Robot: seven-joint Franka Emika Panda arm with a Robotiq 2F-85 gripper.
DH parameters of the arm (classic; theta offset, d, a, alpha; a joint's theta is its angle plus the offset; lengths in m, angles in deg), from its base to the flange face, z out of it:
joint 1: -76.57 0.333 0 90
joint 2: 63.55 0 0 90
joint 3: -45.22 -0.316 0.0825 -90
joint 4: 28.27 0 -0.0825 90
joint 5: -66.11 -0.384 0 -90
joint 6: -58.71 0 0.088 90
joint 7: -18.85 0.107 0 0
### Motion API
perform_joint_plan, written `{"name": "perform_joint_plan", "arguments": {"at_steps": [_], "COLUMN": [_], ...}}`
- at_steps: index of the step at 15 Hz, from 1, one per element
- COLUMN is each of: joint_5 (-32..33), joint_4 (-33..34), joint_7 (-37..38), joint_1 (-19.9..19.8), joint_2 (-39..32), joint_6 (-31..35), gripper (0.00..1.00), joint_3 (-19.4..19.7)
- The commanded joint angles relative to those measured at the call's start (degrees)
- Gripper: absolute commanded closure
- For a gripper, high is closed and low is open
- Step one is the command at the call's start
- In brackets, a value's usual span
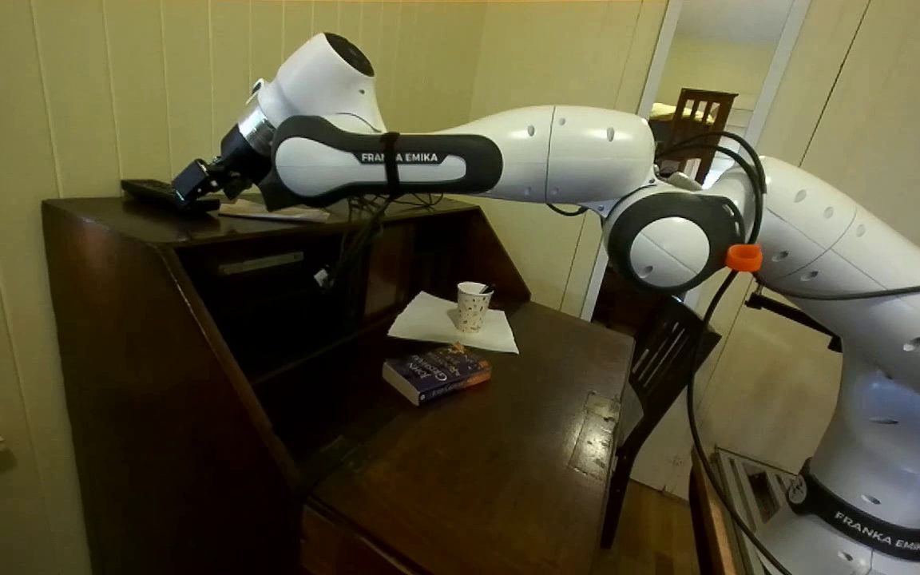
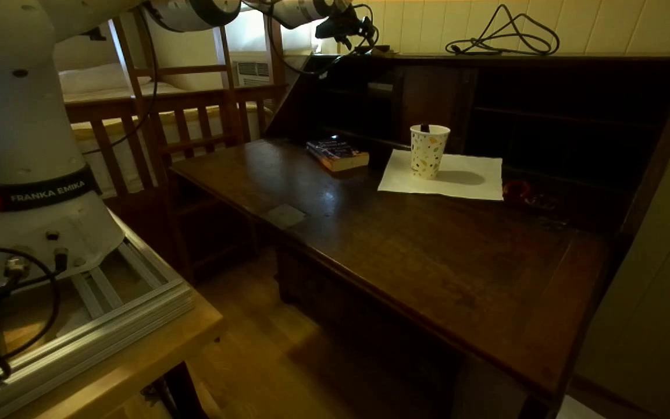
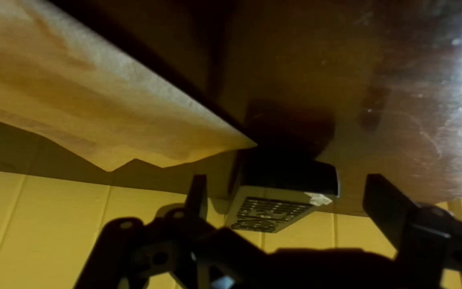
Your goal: Move the remote control to the bottom shelf on the far right.
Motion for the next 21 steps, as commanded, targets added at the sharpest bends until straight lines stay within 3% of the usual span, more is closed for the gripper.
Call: {"name": "perform_joint_plan", "arguments": {"at_steps": [1, 3, 4, 18, 19, 21], "joint_5": [0.79, 0.65, 0.0, -0.31, -0.1, 0.28], "joint_4": [3.77, 3.64, 0.47, 2.32, 2.43, 2.6], "joint_7": [2.37, 1.9, 0.59, 5.54, 5.71, 5.93], "joint_1": [0.75, 1.09, 0.53, 0.12, 0.25, 0.54], "joint_2": [-3.26, -3.06, -1.34, -4.82, -5.01, -5.22], "joint_6": [2.07, 1.99, 1.89, 8.39, 8.69, 9.38], "gripper": [0.0, 0.0, 0.0, 0.0, 0.24, 0.29], "joint_3": [1.82, 2.05, 1.11, 1.38, 1.65, 2.16]}}
